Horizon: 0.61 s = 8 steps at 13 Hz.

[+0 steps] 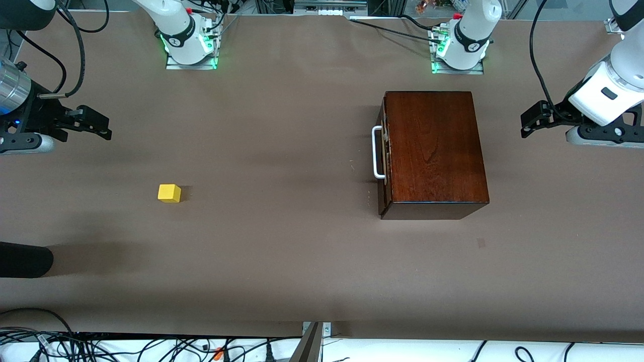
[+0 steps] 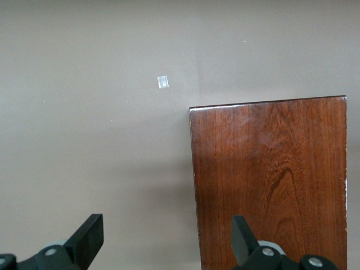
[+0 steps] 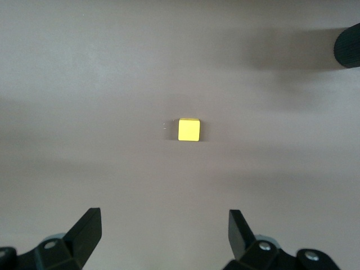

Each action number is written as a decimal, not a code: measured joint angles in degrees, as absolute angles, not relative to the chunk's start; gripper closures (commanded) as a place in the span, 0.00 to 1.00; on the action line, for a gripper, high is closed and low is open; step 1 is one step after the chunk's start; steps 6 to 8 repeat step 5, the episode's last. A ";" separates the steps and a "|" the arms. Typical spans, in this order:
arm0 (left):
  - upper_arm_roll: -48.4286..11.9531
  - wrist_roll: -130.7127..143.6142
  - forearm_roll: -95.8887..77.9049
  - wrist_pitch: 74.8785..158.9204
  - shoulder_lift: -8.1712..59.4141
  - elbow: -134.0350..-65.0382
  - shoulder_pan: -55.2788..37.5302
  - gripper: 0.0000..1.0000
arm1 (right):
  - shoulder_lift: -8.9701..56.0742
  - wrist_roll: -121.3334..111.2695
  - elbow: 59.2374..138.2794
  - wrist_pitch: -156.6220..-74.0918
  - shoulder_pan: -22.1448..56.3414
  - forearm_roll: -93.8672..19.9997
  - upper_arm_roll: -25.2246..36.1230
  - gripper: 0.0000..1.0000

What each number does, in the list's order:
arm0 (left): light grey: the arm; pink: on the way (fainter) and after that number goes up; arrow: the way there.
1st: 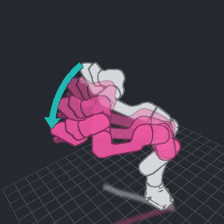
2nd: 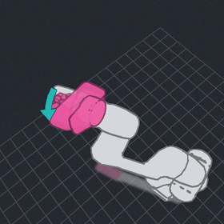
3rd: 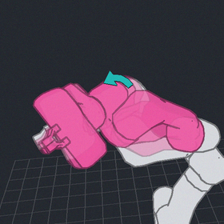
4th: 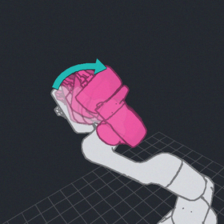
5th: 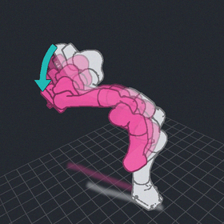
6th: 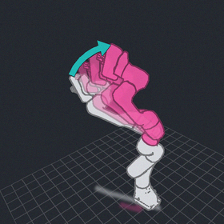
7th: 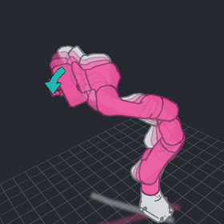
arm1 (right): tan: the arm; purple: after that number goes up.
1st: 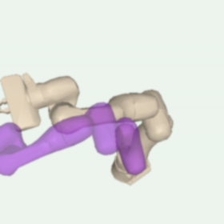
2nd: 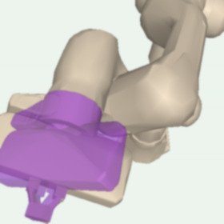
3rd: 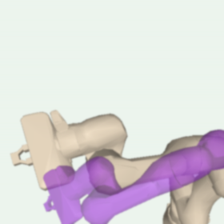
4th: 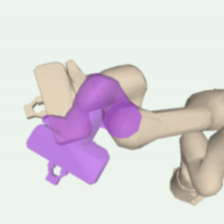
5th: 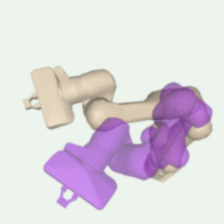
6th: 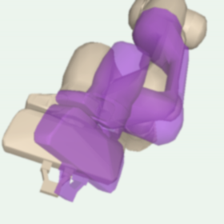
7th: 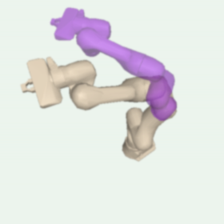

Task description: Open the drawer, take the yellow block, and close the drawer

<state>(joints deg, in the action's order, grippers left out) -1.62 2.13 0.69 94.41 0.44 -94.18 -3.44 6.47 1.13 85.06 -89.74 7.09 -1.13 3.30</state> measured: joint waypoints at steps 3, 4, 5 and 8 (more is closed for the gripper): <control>-1.81 2.13 0.69 94.41 0.60 -94.21 -3.44 0.00 | 6.47 1.13 85.06 -89.74 7.09 -1.13 3.30 0.00; -1.96 2.13 0.69 94.41 0.68 -94.21 -3.44 0.00 | 6.47 1.13 85.06 -89.74 7.09 -1.13 3.30 0.00; -2.11 2.13 0.69 94.41 0.73 -94.21 -3.44 0.00 | 6.47 1.13 85.06 -89.74 7.09 -1.13 3.30 0.00; -2.11 2.13 0.69 94.41 0.73 -94.21 -3.44 0.00 | 6.47 1.13 85.06 -89.74 7.09 -1.13 3.30 0.00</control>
